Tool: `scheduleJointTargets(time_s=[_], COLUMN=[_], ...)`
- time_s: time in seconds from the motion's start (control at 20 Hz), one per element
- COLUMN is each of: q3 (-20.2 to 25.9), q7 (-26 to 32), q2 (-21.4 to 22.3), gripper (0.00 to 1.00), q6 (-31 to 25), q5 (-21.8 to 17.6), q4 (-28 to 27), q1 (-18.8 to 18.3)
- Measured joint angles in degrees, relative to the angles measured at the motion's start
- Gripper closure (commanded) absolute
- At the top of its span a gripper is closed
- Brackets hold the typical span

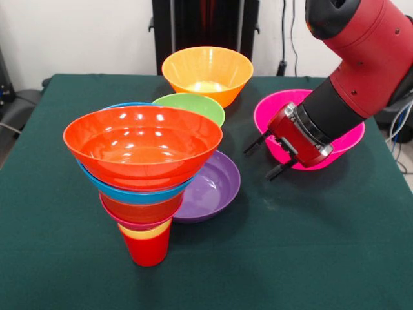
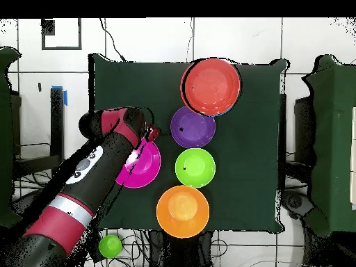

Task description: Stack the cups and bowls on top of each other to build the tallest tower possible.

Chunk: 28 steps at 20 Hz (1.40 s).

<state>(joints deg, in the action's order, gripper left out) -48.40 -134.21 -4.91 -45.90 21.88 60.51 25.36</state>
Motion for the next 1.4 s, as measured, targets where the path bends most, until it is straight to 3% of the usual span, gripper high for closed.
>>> scheduleJointTargets(time_s=[0.7,1.4], q3=[0.0,0.3], q7=[0.0,0.0], q2=[0.0,0.3], gripper=[0.0,0.0], q6=[0.0,0.0], q5=[-4.1,-4.3], q4=[0.0,0.0], q1=[0.0,-0.7])
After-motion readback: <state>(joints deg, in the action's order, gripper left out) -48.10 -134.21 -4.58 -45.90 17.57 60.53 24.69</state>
